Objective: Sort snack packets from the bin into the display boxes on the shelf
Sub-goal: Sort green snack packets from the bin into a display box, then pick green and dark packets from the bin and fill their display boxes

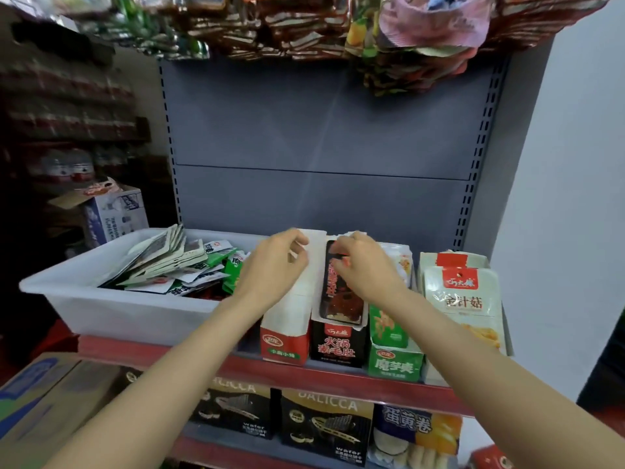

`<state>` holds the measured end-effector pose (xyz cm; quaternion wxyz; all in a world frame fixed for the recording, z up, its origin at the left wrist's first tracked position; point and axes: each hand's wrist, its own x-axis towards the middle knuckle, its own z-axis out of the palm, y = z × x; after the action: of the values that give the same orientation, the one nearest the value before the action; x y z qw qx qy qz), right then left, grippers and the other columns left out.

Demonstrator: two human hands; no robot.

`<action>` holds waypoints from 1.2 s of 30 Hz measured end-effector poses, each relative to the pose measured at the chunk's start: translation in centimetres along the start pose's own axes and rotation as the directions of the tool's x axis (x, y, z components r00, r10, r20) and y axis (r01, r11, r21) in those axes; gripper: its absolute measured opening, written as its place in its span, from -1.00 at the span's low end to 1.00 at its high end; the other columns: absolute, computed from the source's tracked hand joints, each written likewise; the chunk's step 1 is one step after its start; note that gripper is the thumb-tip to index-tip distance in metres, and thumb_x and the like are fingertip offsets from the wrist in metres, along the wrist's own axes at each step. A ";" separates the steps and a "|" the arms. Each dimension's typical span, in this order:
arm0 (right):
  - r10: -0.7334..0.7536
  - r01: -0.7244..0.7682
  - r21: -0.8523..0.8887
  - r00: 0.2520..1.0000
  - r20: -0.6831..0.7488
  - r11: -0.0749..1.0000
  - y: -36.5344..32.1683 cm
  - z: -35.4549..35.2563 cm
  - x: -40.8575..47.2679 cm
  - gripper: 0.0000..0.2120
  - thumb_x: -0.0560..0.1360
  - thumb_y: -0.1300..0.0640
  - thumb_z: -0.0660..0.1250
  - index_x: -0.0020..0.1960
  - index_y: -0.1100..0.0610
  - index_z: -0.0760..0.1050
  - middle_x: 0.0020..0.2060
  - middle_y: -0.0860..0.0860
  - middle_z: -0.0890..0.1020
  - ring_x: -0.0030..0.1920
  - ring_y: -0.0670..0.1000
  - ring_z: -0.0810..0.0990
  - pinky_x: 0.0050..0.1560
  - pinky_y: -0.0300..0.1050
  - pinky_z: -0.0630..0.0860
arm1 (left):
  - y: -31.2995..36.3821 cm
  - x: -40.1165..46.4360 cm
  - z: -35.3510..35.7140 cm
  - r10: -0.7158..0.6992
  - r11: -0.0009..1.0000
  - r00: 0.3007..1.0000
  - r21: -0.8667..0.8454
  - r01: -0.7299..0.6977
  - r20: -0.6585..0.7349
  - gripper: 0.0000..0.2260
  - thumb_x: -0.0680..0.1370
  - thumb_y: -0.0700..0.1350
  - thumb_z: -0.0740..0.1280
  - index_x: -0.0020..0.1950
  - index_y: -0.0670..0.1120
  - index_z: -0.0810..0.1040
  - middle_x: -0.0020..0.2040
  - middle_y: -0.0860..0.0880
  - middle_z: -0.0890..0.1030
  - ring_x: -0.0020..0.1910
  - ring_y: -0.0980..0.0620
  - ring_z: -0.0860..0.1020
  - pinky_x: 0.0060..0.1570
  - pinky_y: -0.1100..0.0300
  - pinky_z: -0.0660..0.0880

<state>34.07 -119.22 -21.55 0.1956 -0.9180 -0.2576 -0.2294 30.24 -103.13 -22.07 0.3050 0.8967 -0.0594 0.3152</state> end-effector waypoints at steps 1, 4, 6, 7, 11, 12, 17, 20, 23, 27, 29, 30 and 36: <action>-0.015 0.014 0.053 1.000 0.019 0.999 -1.1 0.6 0.3 -0.74 0.50 0.18 0.24 0.18 0.13 0.53 0.10 0.09 0.55 0.13 0.10 0.50 0.08 0.01 0.48 | -1.2 -0.2 -1.2 0.005 0.999 1.000 0.052 -0.003 -0.026 -0.88 0.51 -0.12 0.29 0.03 0.00 0.55 -0.16 0.13 0.57 -0.16 0.08 0.55 -0.10 0.09 0.52; -0.048 0.039 0.148 0.997 0.060 0.988 -4.3 2.5 1.4 -0.75 0.52 0.17 0.24 0.17 0.14 0.53 0.10 0.09 0.57 0.10 0.08 0.54 0.09 0.00 0.48 | -5.8 -0.9 -4.9 -0.037 0.988 0.996 0.148 0.050 -0.087 -0.87 0.49 -0.16 0.32 0.02 -0.06 0.56 -0.11 0.04 0.61 -0.08 -0.01 0.58 -0.04 0.03 0.52; -0.072 0.056 0.191 0.994 0.076 0.980 -6.4 3.9 2.3 -0.74 0.52 0.18 0.24 0.18 0.17 0.51 0.12 0.12 0.57 0.13 0.11 0.53 0.12 -0.03 0.45 | -9.3 -0.9 -7.4 -0.092 0.975 0.989 0.189 0.113 -0.113 -0.82 0.48 -0.17 0.34 0.07 -0.09 0.56 -0.01 -0.06 0.63 0.03 -0.08 0.56 0.06 0.00 0.49; -0.083 0.063 0.209 0.992 0.092 0.976 -7.5 4.6 2.8 -0.73 0.52 0.18 0.25 0.21 0.18 0.50 0.14 0.13 0.56 0.16 0.12 0.51 0.15 -0.04 0.43 | -11.0 -0.9 -8.6 -0.127 0.963 0.986 0.226 0.148 -0.104 -0.76 0.47 -0.15 0.36 0.13 -0.10 0.55 0.07 -0.10 0.61 0.10 -0.11 0.54 0.11 -0.02 0.47; -0.124 0.081 0.183 0.964 0.235 0.980 -11.5 7.5 4.9 -0.58 0.53 0.15 0.26 0.37 0.18 0.34 0.28 0.18 0.47 0.29 0.17 0.42 0.26 -0.01 0.36 | -15.1 -0.9 -11.6 -0.209 0.934 0.976 0.308 0.178 0.068 -0.46 0.44 0.01 0.44 0.38 -0.08 0.40 0.34 -0.14 0.45 0.33 -0.14 0.39 0.30 0.03 0.31; -0.126 0.088 0.145 0.951 0.282 0.986 -12.2 8.3 5.5 -0.54 0.53 0.12 0.27 0.40 0.18 0.30 0.30 0.18 0.45 0.31 0.18 0.40 0.27 -0.01 0.35 | -15.6 -1.0 -11.8 -0.227 0.931 0.967 0.317 0.179 0.120 -0.39 0.42 0.11 0.42 0.40 -0.07 0.38 0.39 -0.11 0.41 0.37 -0.12 0.35 0.33 0.06 0.26; -0.186 0.143 0.131 0.880 0.437 0.981 -14.9 10.3 7.4 -0.36 0.55 0.12 0.24 0.54 0.11 0.02 0.50 0.08 0.18 0.48 0.07 0.17 0.43 -0.09 0.14 | -16.9 -1.2 -10.9 -0.301 0.881 0.941 0.423 0.213 0.153 -0.44 0.44 0.23 0.34 0.41 0.12 0.37 0.44 0.04 0.36 0.41 -0.02 0.30 0.32 0.09 0.25; -0.220 0.167 0.158 0.873 0.435 0.973 -15.4 10.6 8.4 -0.47 0.55 0.22 0.19 0.50 0.08 0.20 0.47 0.07 0.26 0.46 0.07 0.21 0.43 -0.02 0.19 | -17.0 -1.2 -10.8 -0.312 0.885 0.940 0.402 0.235 0.137 -0.51 0.49 0.08 0.35 0.41 0.16 0.37 0.45 0.10 0.34 0.41 0.00 0.31 0.31 0.11 0.26; -0.206 0.213 0.019 0.916 0.345 0.977 -15.7 11.0 9.1 -0.70 0.53 0.22 0.22 0.19 -0.02 0.55 0.11 0.05 0.59 0.12 0.12 0.52 -0.06 -0.03 0.50 | -17.5 -1.2 -10.9 -0.363 0.900 0.923 0.304 0.313 0.125 -0.58 0.49 0.01 0.33 0.35 0.19 0.43 0.30 0.07 0.52 0.25 -0.04 0.48 0.21 0.11 0.41; -0.197 0.231 -0.163 0.959 0.203 0.959 -15.9 11.3 8.8 -0.71 0.51 0.25 0.19 0.06 -0.02 0.60 -0.16 0.05 0.60 -0.17 0.11 0.51 -0.44 -0.11 0.23 | -17.7 -1.7 -10.7 -0.388 0.903 0.919 0.230 0.363 0.074 -0.69 0.51 0.12 0.31 0.25 0.25 0.51 0.08 0.12 0.63 0.13 -0.01 0.55 0.12 0.09 0.47; -0.203 0.214 -0.080 0.971 0.125 0.974 -15.4 11.5 8.3 -0.73 0.54 0.22 0.19 0.06 -0.02 0.62 -0.13 0.06 0.64 -0.10 0.14 0.56 -0.35 -0.11 0.32 | -17.8 -1.9 -10.7 -0.356 0.923 0.933 0.176 0.343 0.050 -0.73 0.52 0.10 0.31 0.22 0.23 0.54 0.16 0.14 0.60 0.20 0.02 0.52 0.14 0.10 0.46; -0.188 0.190 -0.014 0.978 0.091 0.982 -15.0 11.4 8.0 -0.75 0.56 0.19 0.20 0.05 -0.01 0.62 -0.10 0.07 0.66 -0.05 0.15 0.58 -0.27 -0.09 0.41 | -17.7 -2.0 -10.7 -0.339 0.929 0.940 0.169 0.329 0.037 -0.73 0.52 0.08 0.32 0.22 0.21 0.55 0.24 0.15 0.56 0.26 0.03 0.49 0.18 0.11 0.43; -0.076 0.076 0.043 0.997 0.010 0.996 -13.4 9.9 6.1 -0.85 0.49 0.23 0.28 -0.12 0.08 0.62 -0.15 -0.04 0.68 -0.07 0.07 0.58 -0.11 -0.01 0.53 | -16.9 -2.4 -10.9 -0.229 0.972 0.971 0.071 0.225 0.066 -0.81 0.43 0.02 0.47 0.03 0.08 0.68 0.09 0.11 0.64 0.12 0.10 0.56 0.13 0.14 0.48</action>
<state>34.32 -101.61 -23.24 0.2047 -0.9045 -0.2983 -0.2260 27.61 -83.35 -25.40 0.3083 0.9178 0.0422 0.2467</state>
